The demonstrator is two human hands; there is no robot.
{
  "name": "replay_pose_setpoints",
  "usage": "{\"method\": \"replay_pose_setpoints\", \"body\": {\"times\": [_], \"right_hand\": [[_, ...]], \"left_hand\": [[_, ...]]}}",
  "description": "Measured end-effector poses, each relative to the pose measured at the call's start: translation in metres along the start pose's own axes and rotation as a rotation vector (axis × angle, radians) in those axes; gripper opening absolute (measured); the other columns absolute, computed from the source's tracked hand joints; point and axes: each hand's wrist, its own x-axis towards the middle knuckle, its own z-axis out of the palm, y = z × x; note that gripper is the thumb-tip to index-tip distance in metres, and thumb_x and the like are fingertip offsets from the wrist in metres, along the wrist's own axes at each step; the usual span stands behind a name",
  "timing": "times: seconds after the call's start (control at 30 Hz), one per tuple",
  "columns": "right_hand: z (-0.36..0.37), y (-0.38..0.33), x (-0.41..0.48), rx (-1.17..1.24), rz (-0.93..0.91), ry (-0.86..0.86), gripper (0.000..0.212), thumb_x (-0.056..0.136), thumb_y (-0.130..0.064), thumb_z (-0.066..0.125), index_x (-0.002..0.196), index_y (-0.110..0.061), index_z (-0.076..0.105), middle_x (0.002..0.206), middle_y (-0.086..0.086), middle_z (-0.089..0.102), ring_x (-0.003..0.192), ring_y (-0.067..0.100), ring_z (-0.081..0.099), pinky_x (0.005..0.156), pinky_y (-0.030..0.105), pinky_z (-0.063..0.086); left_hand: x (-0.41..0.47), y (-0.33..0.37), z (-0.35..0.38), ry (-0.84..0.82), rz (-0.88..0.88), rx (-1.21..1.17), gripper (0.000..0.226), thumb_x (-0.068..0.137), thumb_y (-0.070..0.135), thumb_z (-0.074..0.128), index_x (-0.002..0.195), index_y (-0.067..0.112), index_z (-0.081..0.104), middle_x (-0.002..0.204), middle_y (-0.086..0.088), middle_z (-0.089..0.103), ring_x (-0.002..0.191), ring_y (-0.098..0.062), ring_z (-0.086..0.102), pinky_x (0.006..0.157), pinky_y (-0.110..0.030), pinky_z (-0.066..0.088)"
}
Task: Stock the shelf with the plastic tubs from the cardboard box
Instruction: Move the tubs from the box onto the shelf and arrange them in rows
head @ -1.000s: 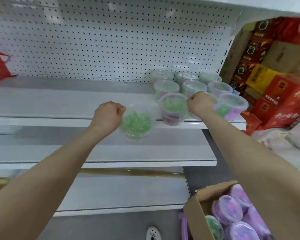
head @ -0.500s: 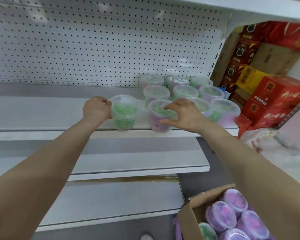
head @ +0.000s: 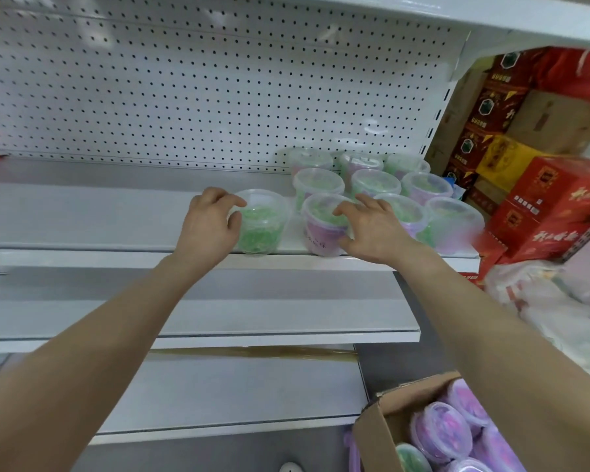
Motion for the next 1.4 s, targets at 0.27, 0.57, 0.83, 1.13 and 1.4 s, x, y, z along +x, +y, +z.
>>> {"method": "replay_pose_setpoints", "body": {"times": [0.27, 0.57, 0.83, 1.13, 1.4], "right_hand": [[0.009, -0.011, 0.008, -0.019, -0.026, 0.131, 0.059, 0.08, -0.059, 0.036, 0.124, -0.029, 0.063, 0.117, -0.001, 0.067, 0.125, 0.027, 0.046, 0.099, 0.043, 0.033], [0.001, -0.002, 0.013, 0.233, -0.034, 0.127, 0.042, 0.078, -0.023, 0.049, 0.118, -0.023, 0.061, 0.125, -0.003, 0.062, 0.135, 0.025, 0.038, 0.111, 0.046, 0.028], [-0.004, 0.009, 0.094, 0.23, 0.069, 0.243, 0.04, 0.09, -0.039, 0.038, 0.111, -0.021, 0.066, 0.104, 0.007, 0.068, 0.11, 0.031, 0.055, 0.093, 0.043, 0.043], [0.012, 0.028, 0.17, 0.045, 0.126, 0.057, 0.039, 0.097, -0.036, 0.041, 0.133, -0.022, 0.052, 0.131, 0.009, 0.057, 0.128, 0.029, 0.042, 0.103, 0.043, 0.032], [0.031, 0.03, 0.202, -0.026, 0.076, -0.188, 0.058, 0.094, -0.057, 0.03, 0.144, -0.027, 0.035, 0.152, -0.002, 0.034, 0.146, 0.025, 0.014, 0.114, 0.047, 0.017]], "left_hand": [[-0.004, 0.003, -0.003, -0.123, 0.199, 0.114, 0.035, 0.086, 0.03, 0.065, 0.12, 0.019, 0.065, 0.117, -0.006, 0.06, 0.113, -0.03, 0.049, 0.098, -0.035, 0.038], [0.008, -0.008, -0.002, -0.119, 0.218, 0.14, 0.045, 0.077, -0.01, 0.057, 0.114, 0.012, 0.066, 0.114, -0.008, 0.067, 0.114, -0.034, 0.05, 0.097, -0.039, 0.044], [0.05, 0.009, 0.02, -0.293, 0.106, 0.528, 0.087, 0.075, 0.08, 0.024, 0.129, 0.018, 0.053, 0.129, -0.006, 0.059, 0.131, -0.028, 0.038, 0.111, -0.042, 0.025], [0.115, -0.028, 0.06, -0.159, 0.229, 0.434, 0.038, 0.079, 0.034, 0.069, 0.115, 0.021, 0.066, 0.114, -0.013, 0.061, 0.11, -0.038, 0.05, 0.091, -0.047, 0.039], [0.161, -0.051, 0.091, -0.136, 0.19, 0.311, 0.063, 0.05, -0.02, 0.062, 0.103, 0.012, 0.071, 0.101, -0.01, 0.071, 0.086, -0.04, 0.059, 0.071, -0.037, 0.054]]}}
